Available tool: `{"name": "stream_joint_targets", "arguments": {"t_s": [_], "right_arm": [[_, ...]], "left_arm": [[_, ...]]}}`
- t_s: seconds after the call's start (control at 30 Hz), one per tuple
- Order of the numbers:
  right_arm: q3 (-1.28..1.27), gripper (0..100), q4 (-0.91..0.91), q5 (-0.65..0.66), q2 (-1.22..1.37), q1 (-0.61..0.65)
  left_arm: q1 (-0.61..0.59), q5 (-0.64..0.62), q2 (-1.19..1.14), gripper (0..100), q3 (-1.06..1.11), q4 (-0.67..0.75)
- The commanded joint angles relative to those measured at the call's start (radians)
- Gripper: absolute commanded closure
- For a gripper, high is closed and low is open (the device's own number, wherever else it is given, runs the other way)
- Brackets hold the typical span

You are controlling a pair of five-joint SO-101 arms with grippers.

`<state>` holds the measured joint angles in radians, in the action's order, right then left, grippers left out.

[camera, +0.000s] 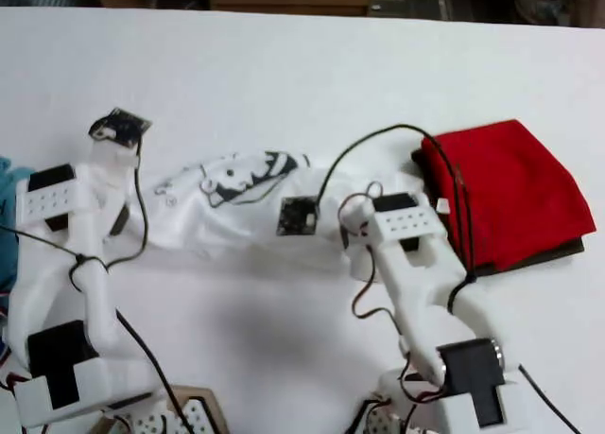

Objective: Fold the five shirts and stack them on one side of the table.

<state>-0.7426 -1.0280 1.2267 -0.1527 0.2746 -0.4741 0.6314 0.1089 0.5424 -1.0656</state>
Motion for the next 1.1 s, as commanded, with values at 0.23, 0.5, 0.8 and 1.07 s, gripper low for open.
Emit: {"name": "stream_joint_targets", "arguments": {"t_s": [0.23,0.5,0.8,1.07], "right_arm": [[0.206,83.7,-0.061,-0.054,0.002,0.008],[0.262,83.7,-0.113,-0.060,0.002,0.012],[0.259,82.8,-0.130,-0.147,-0.015,0.113],[0.253,76.9,-0.220,-0.146,-0.110,0.133]], "left_arm": [[-0.006,0.000,0.000,98,-0.044,0.011],[-0.005,0.000,0.000,98,-0.045,0.011],[-0.005,0.002,0.000,98,-0.045,0.011],[-0.005,0.002,0.000,98,-0.045,0.011]]}}
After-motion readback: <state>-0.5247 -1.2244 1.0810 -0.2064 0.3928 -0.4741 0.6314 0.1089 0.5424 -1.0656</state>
